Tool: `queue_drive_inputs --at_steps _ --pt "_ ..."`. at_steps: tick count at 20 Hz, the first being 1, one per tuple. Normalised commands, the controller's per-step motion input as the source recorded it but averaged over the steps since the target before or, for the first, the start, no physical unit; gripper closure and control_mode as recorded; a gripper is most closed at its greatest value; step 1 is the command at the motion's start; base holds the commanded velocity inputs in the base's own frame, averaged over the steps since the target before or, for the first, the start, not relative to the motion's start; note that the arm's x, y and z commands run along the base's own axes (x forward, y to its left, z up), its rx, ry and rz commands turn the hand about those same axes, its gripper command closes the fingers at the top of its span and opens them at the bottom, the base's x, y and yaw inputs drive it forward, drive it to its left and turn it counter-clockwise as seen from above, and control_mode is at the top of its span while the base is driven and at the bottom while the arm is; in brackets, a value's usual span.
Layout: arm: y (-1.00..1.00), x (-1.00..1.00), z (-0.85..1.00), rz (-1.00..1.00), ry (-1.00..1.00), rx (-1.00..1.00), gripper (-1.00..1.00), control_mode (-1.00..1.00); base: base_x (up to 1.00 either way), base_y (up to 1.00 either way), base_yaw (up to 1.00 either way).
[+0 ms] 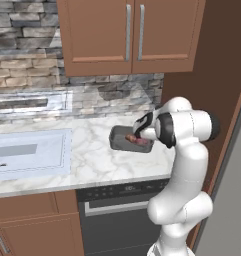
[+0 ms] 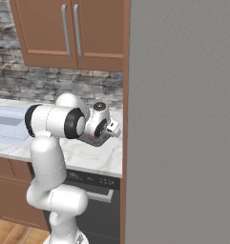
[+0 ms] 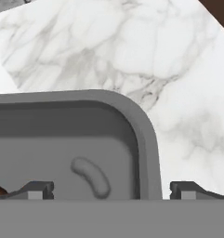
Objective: Take the onion and potato out of the freezer and place them in the tupperware container on the counter. Then put the tupperware containing the vegetables back in the freezer.
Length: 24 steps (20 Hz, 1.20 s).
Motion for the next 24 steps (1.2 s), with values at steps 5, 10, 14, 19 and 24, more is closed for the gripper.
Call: queue_drive_inputs --at_steps 5,10,14,19,24 --pt "0.00 0.19 -0.30 0.00 0.00 0.01 -1.00 -1.00 0.00 0.00 0.00" --pt "0.00 0.09 -0.34 0.00 0.00 0.00 -1.00 -1.00 0.00 0.00 0.00" --pt "0.18 -0.05 -0.37 0.00 0.01 0.00 1.00 -1.00 0.00 0.00 0.00" --pt "0.32 -0.21 -0.27 0.00 0.01 0.00 1.00 -1.00 0.00 0.00 0.00" --pt "0.43 -0.32 -0.05 -0.01 0.01 0.00 1.00 -1.00 0.00 0.00 0.00"
